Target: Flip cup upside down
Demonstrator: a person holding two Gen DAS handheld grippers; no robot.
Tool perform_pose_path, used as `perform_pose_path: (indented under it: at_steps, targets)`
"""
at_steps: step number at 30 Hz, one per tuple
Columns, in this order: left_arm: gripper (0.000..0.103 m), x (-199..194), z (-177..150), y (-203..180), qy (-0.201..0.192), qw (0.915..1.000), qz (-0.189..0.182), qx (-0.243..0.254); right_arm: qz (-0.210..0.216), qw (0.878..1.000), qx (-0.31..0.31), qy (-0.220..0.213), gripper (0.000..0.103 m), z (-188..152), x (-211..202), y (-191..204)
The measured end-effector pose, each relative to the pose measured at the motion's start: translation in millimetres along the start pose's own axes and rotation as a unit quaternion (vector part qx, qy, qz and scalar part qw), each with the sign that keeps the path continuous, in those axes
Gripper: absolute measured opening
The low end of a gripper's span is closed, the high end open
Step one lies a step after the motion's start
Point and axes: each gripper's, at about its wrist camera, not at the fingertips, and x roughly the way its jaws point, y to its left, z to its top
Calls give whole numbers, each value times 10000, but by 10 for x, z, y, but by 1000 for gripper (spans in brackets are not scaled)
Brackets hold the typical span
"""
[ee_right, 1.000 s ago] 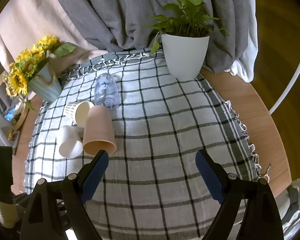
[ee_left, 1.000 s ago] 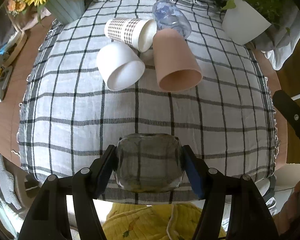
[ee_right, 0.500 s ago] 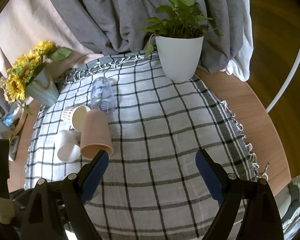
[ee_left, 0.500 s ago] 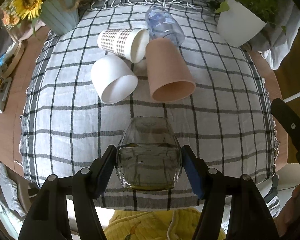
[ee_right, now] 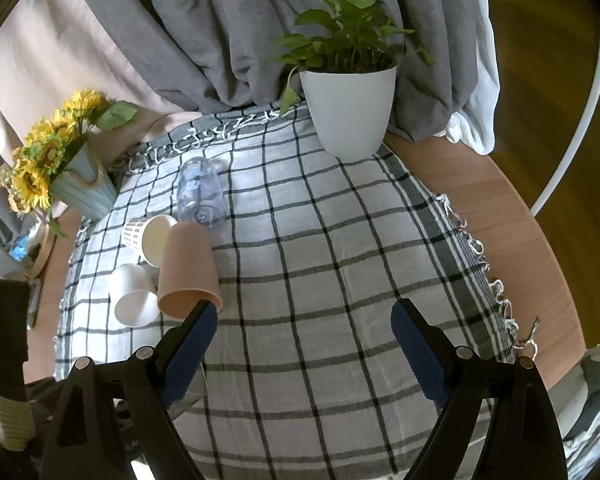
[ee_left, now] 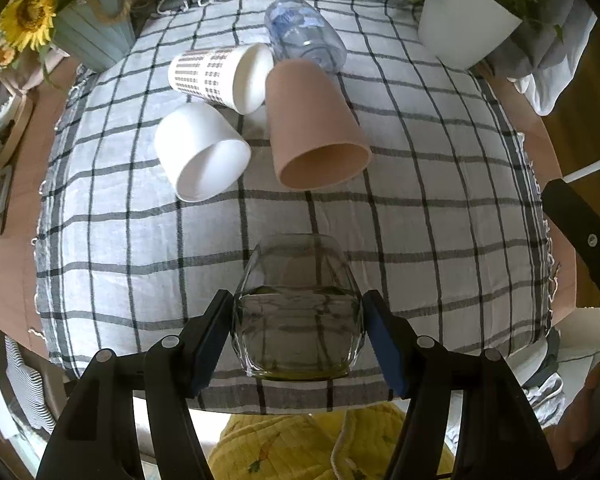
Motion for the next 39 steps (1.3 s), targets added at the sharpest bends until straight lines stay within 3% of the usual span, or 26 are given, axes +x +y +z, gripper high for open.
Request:
perform_pose_path:
  at_steps: [17, 19, 27, 35, 39]
  targets:
    - [66, 107, 273, -88, -89, 9993, 88, 366, -190, 9998, 23, -28, 89, 22, 15, -48]
    - [74, 82, 266, -109, -177, 9988, 105, 445, -207, 9998, 11, -41, 89, 23, 1, -51]
    - [94, -306, 129, -15, -1044, 9920, 460, 546, -241, 9993, -11, -280, 89, 12, -225, -35]
    - [100, -780, -211, 364, -1949, 9774, 732, 357, -179, 9972, -204, -696, 92, -65, -623, 157]
    - [102, -996, -360, 556, -2276, 9710, 701, 208, -139, 9948, -366, -940, 93, -136, -839, 315]
